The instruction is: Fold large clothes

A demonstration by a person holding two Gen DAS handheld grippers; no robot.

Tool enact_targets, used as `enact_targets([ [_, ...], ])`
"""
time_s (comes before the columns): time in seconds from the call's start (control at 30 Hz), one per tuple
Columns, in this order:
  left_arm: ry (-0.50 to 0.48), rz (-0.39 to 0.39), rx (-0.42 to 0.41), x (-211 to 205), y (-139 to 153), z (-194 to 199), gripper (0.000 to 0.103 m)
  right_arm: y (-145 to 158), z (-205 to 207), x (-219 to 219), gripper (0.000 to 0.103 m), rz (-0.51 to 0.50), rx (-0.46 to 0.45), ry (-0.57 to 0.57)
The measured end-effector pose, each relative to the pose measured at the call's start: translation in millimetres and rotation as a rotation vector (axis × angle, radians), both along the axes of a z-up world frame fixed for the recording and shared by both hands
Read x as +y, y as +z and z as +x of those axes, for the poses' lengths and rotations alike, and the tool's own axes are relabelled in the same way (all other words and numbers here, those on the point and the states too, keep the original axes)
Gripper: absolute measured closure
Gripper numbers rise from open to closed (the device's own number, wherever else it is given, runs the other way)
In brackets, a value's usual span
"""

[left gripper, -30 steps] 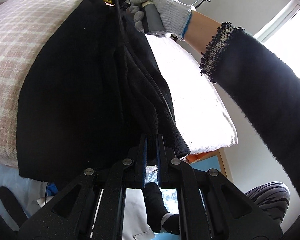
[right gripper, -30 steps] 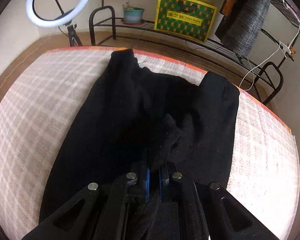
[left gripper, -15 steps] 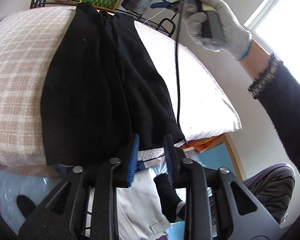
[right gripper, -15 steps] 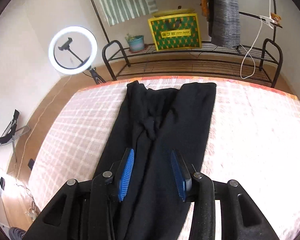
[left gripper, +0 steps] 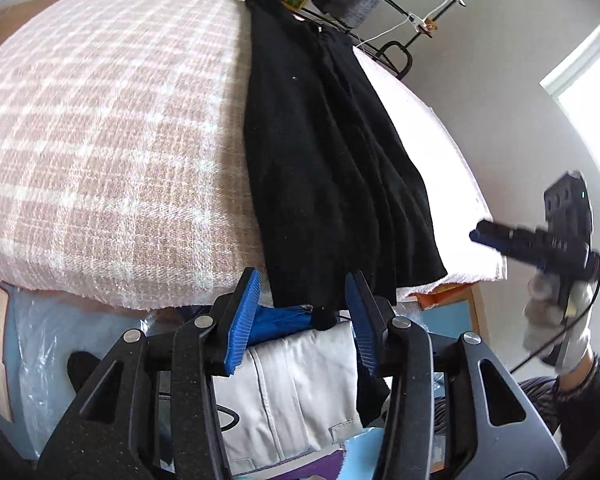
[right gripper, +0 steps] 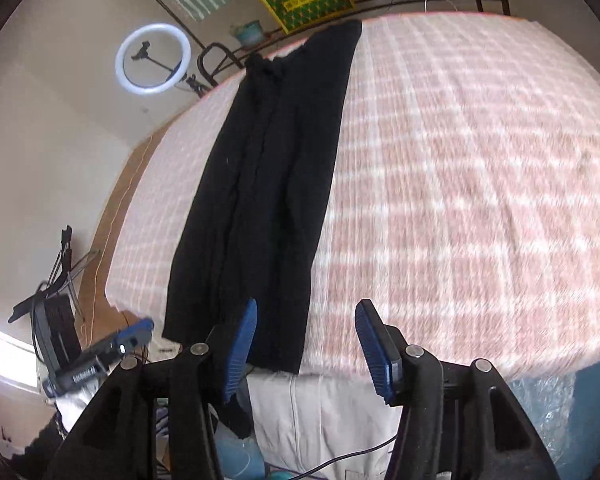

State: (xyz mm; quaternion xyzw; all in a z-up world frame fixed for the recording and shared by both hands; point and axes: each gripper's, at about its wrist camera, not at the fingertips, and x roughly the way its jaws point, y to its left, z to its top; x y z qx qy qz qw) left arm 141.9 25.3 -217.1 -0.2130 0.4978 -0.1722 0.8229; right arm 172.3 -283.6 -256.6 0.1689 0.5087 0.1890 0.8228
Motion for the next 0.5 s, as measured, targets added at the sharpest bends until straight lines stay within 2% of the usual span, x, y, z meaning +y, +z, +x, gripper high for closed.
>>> enact_targets([
  [0.1,0.027,-0.052,0.045,8,-11,10,0.058,-26,-10,11,0.048,0.029,0.04,0.033],
  [0.17,0.034,-0.052,0.059,2,-14,13,0.061,-38,-8,18,0.051,0.054,0.06,0.045],
  [0.23,0.016,-0.02,0.04,-4,-8,12,0.062,-44,-3,27,0.069,0.095,0.074,0.08],
  [0.27,0.01,0.0,0.022,-8,-1,13,0.062,-45,-1,32,0.094,0.107,0.083,0.104],
  [0.4,-0.02,0.07,-0.061,-10,34,14,0.062,-30,-8,41,0.097,-0.086,0.06,0.136],
  [0.47,-0.026,0.097,-0.106,-4,56,25,0.062,-27,-10,37,0.102,-0.134,0.079,0.172],
  [0.5,-0.023,0.111,-0.129,0,66,34,0.062,-21,-11,34,0.096,-0.14,0.076,0.184],
])
